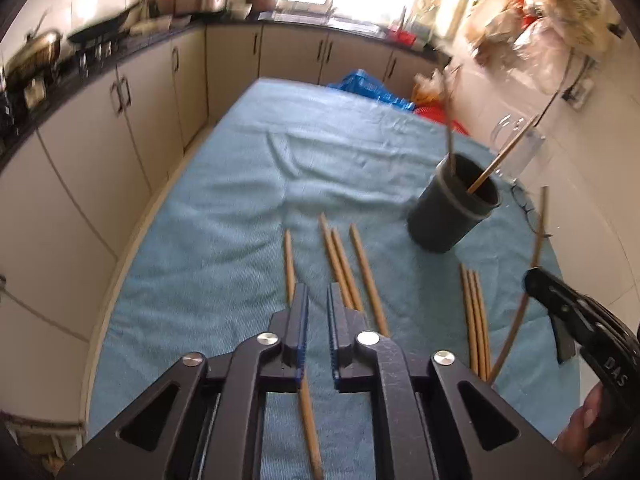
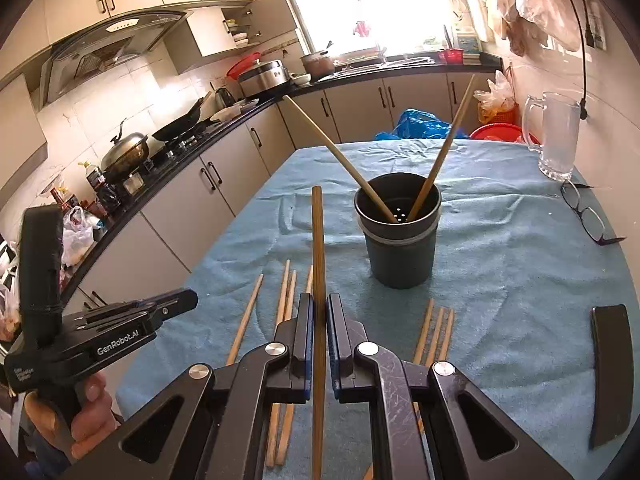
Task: Organize utensils
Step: 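Lift the held chopsticks upright with both tools toward the black cup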
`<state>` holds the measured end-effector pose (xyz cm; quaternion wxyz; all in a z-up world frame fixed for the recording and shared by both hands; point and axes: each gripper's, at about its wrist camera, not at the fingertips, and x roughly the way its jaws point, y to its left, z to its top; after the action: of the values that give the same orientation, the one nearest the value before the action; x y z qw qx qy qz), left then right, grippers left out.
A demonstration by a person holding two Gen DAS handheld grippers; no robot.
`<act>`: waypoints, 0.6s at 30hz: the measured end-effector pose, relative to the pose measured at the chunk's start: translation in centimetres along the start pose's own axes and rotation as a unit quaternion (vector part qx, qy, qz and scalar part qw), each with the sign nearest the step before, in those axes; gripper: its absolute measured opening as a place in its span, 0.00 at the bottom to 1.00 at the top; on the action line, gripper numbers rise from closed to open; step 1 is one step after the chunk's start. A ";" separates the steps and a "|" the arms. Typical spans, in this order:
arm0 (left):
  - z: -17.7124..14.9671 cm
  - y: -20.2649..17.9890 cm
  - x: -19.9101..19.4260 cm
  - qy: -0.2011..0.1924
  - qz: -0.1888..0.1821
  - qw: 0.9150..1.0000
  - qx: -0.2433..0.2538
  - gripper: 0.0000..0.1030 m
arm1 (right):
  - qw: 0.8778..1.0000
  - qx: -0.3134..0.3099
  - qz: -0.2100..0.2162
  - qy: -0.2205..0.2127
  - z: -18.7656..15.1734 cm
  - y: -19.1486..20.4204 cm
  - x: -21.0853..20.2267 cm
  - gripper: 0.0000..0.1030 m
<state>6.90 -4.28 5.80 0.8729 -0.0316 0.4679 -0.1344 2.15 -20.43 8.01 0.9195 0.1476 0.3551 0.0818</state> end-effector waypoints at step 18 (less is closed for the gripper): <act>0.0 0.6 9.4 0.107 0.079 0.991 -0.007 0.27 | 1.000 0.012 0.011 -0.002 -0.3 -0.9 -0.4 0.07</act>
<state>11.97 -6.18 -1.93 0.8254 0.0141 0.5607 -0.0639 1.67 -21.32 7.76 0.9173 0.1627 0.3528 0.0869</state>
